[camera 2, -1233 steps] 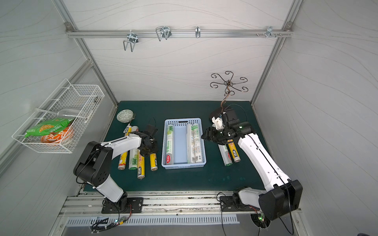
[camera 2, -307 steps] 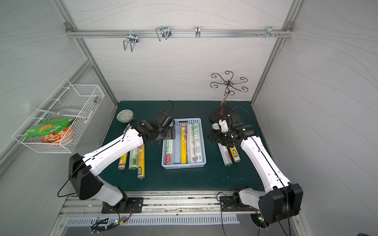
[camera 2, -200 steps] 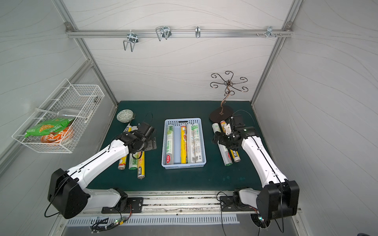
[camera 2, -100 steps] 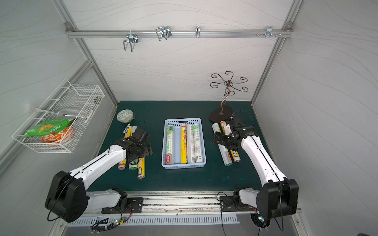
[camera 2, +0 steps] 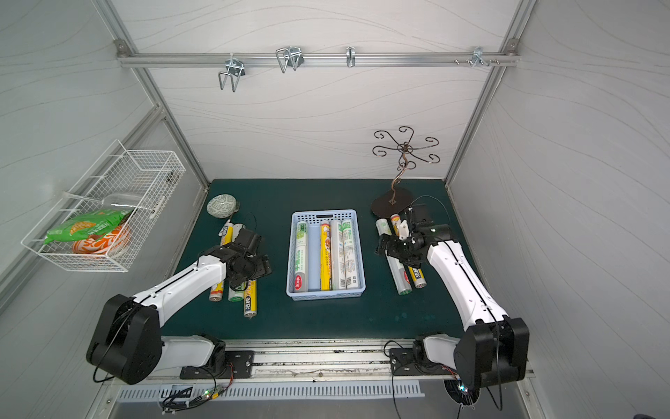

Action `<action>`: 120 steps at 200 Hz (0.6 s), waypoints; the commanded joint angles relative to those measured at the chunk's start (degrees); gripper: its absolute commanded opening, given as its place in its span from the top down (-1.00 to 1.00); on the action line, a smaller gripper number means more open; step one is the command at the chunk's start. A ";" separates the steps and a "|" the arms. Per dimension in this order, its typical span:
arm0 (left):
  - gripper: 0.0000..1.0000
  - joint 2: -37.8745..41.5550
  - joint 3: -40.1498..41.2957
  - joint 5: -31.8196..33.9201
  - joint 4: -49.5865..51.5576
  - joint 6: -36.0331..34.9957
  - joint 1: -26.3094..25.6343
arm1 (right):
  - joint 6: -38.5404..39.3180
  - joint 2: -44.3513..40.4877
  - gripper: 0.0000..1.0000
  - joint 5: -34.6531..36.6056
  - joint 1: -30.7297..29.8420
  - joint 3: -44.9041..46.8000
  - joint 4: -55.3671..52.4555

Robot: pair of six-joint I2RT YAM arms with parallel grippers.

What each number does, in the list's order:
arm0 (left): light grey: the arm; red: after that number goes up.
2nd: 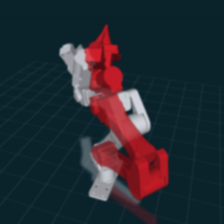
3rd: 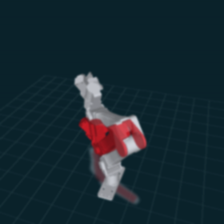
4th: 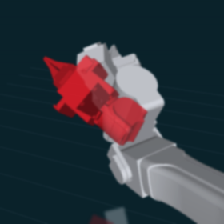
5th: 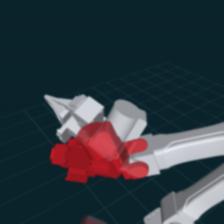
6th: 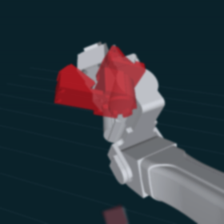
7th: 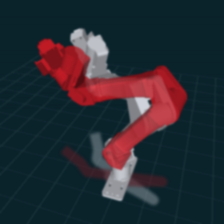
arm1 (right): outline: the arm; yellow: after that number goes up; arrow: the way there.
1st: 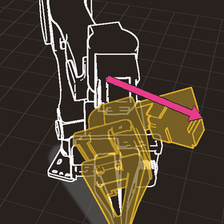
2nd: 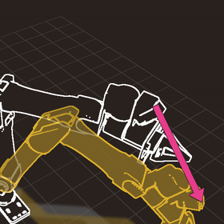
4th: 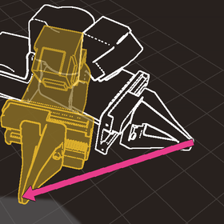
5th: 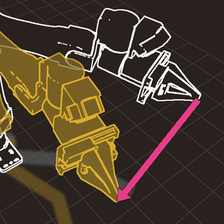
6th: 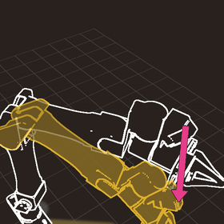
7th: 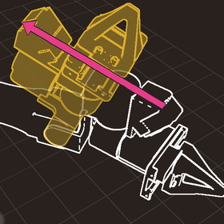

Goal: Put the plastic wrap into the basket
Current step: Place the plastic wrap in the basket, then pick up the plastic wrap from the center of the board.

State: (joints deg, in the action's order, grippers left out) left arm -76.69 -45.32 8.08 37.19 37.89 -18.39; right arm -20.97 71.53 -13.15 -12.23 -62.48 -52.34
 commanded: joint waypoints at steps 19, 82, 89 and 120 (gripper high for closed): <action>-0.83 -2.05 0.42 -0.21 -1.86 -0.61 0.63 | 0.71 0.81 -0.98 -0.92 0.36 -0.47 0.07; -0.83 -5.14 0.41 -1.05 -3.22 -1.15 0.64 | 0.54 1.14 -0.98 -1.51 0.31 -0.39 0.34; -0.83 -5.52 0.33 -1.43 -3.39 -1.31 0.64 | 0.50 1.20 -0.98 -1.61 0.38 -0.36 0.39; -0.80 -6.50 0.24 -3.83 -4.76 -2.82 0.64 | 0.54 1.25 -0.98 -1.62 0.33 -0.20 0.46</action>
State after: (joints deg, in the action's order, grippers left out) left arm -82.19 -44.73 7.03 34.87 36.93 -18.04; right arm -20.97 72.29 -14.06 -12.23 -62.48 -52.29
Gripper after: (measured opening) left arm 0.907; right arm 0.989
